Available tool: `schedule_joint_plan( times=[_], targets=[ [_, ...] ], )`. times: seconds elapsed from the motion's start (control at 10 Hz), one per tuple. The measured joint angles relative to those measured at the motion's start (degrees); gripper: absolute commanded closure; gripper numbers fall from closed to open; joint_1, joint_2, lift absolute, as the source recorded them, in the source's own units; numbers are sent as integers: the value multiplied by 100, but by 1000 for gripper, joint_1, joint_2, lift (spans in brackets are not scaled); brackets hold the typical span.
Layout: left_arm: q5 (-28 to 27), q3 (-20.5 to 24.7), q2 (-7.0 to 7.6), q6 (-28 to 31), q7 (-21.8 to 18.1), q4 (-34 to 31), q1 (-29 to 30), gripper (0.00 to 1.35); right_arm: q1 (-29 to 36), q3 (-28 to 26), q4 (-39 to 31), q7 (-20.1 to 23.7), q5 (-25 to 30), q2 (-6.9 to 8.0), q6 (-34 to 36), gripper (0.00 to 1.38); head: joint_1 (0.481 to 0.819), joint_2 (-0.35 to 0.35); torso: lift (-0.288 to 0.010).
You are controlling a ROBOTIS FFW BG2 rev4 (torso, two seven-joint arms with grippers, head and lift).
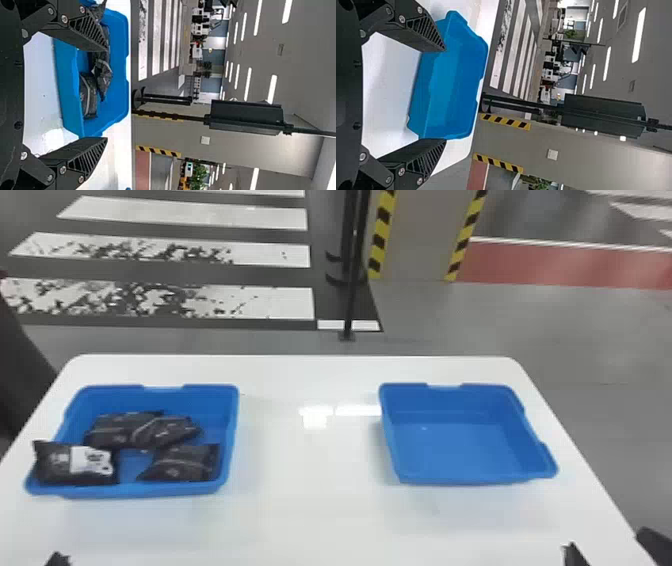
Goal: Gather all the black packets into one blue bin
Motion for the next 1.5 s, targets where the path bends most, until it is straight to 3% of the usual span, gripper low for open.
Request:
schedule_joint_plan(
  times=[1.5],
  targets=[
    [44, -31, 16, 76, 1, 0, -44, 245, 13, 0, -13, -20, -70, 0, 0, 234, 695, -123, -110]
  ],
)
